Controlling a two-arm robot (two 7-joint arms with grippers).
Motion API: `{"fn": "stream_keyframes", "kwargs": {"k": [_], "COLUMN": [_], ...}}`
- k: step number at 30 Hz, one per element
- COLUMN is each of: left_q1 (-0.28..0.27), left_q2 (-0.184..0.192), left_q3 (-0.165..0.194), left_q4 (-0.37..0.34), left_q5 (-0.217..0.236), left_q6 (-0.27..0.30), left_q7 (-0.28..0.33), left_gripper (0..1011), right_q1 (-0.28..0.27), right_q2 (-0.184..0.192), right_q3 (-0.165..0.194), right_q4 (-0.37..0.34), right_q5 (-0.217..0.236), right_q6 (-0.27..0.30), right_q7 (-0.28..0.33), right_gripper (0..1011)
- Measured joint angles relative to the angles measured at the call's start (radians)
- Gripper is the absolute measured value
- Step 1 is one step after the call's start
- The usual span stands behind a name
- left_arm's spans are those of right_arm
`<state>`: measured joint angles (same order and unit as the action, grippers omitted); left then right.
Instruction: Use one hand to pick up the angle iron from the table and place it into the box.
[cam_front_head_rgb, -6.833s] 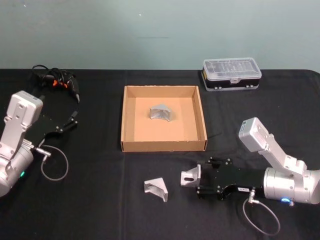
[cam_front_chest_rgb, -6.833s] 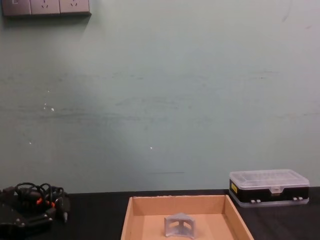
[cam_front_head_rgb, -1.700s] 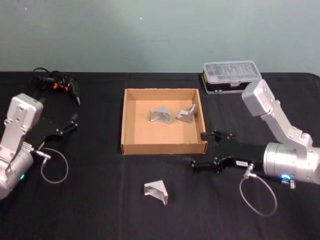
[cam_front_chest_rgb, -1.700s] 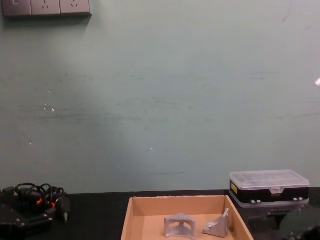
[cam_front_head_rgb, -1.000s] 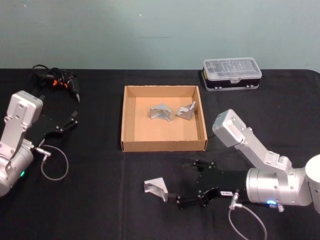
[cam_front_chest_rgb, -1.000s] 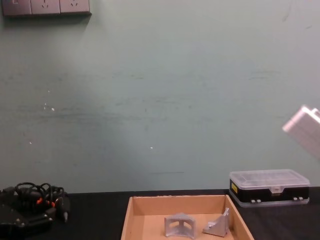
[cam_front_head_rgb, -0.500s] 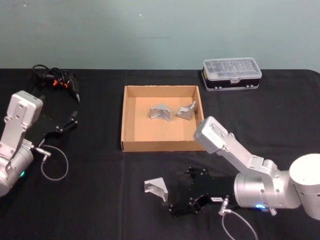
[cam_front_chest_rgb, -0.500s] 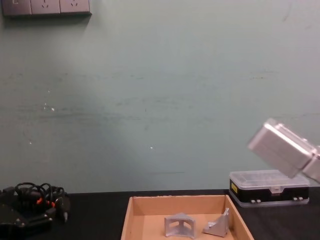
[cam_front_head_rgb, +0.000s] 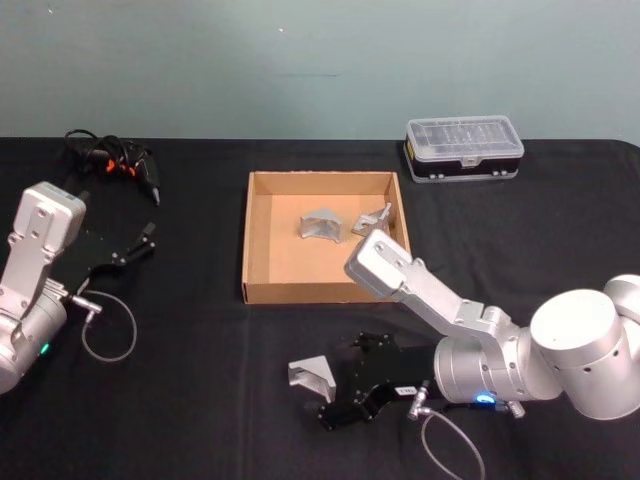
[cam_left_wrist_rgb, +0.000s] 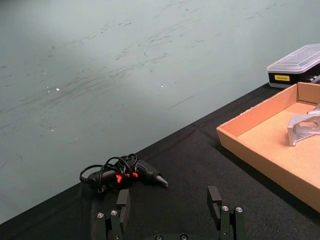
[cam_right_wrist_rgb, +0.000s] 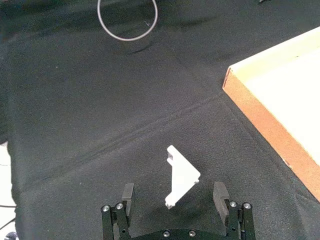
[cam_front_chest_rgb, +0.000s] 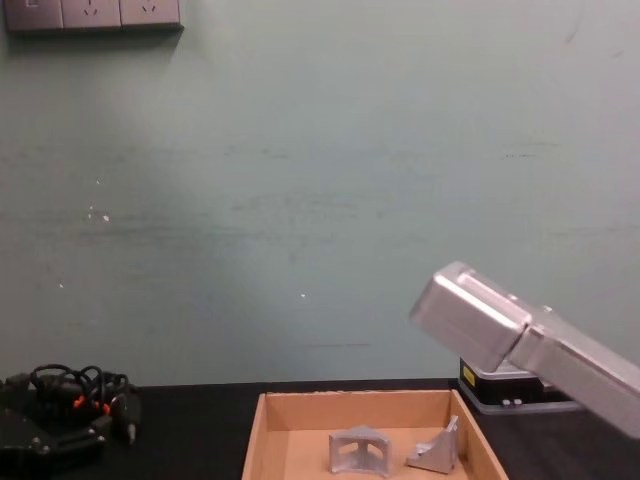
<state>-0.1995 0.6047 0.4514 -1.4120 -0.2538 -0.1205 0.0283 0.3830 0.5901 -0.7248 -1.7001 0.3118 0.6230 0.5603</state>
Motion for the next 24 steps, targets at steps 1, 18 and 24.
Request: {"fn": "stream_keyframes", "kwargs": {"k": [1,18,24], "left_q1": [0.000,0.000,0.000], "left_q2": [0.000,0.000,0.000], "left_q3": [0.000,0.000,0.000], "left_q4": [0.000,0.000,0.000], "left_q5": [0.000,0.000,0.000], "left_q6": [0.000,0.000,0.000], "left_q7": [0.000,0.000,0.000], "left_gripper": [1011,1011,1011], "right_q1": [0.002,0.013,0.012], "right_q2": [-0.004,-0.052,-0.054], "right_q3": [-0.002,0.008,0.012], "right_q4": [0.004,0.053,0.057], "right_q5": [-0.003,-0.031,-0.032], "right_q6": [0.001,-0.013,-0.020], "right_q7": [0.000,0.004,0.008], "right_gripper": [1000,1000,1000]}}
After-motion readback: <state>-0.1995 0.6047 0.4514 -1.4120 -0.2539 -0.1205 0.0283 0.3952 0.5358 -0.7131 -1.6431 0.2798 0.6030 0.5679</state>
